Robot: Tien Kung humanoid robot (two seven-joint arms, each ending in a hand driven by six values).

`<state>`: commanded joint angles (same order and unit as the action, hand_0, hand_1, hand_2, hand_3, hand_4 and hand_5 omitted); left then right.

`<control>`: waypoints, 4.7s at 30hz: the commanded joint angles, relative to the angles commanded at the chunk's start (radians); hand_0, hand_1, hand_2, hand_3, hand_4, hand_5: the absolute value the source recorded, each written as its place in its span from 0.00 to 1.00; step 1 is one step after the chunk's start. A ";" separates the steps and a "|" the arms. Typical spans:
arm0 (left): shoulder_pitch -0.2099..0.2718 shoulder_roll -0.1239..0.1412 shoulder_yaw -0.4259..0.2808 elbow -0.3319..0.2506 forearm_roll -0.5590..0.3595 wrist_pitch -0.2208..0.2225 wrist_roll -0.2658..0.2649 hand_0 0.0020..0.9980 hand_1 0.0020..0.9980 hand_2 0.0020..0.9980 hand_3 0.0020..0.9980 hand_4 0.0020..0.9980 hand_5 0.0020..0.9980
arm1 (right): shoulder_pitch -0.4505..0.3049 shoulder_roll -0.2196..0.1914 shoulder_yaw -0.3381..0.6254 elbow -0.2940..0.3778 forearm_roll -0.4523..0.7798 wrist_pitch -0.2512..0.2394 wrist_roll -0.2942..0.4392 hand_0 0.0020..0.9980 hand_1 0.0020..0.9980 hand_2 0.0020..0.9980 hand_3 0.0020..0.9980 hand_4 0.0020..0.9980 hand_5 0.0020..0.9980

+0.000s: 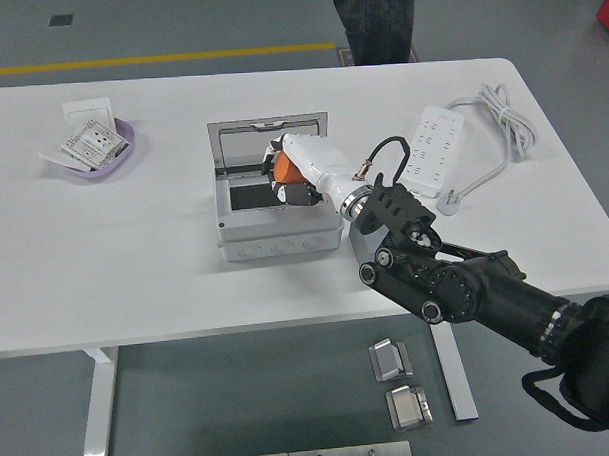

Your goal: Pick up the cylinder from the cube,place it in the box,flap close box

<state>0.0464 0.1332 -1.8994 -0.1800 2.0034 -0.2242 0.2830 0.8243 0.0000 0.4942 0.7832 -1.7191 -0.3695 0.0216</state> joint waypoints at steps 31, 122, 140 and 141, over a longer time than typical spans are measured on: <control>-0.011 0.013 -0.048 0.000 0.073 -0.008 0.006 0.73 0.76 0.74 0.86 0.88 0.53 | 0.092 0.000 -0.164 -0.083 0.240 0.003 0.063 0.00 0.13 0.37 0.27 0.00 0.00; -0.044 -0.002 -0.015 0.000 0.116 -0.022 -0.005 0.73 0.76 0.74 0.86 0.89 0.55 | 0.121 0.000 -0.219 -0.157 0.485 0.115 0.162 0.76 0.68 0.69 0.74 0.64 0.19; -0.004 -0.016 -0.043 0.000 0.127 -0.017 -0.006 0.73 0.76 0.74 0.85 0.88 0.54 | 0.053 0.000 -0.120 0.098 0.458 0.150 0.102 0.77 0.67 0.68 0.76 0.67 0.23; -0.003 -0.016 -0.043 0.000 0.125 -0.017 -0.006 0.73 0.76 0.74 0.85 0.88 0.54 | 0.053 0.000 -0.110 0.118 0.453 0.152 0.097 0.77 0.67 0.68 0.76 0.67 0.23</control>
<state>0.0439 0.1177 -1.9420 -0.1800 2.1285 -0.2410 0.2768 0.8770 0.0000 0.3843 0.9014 -1.2663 -0.2174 0.1184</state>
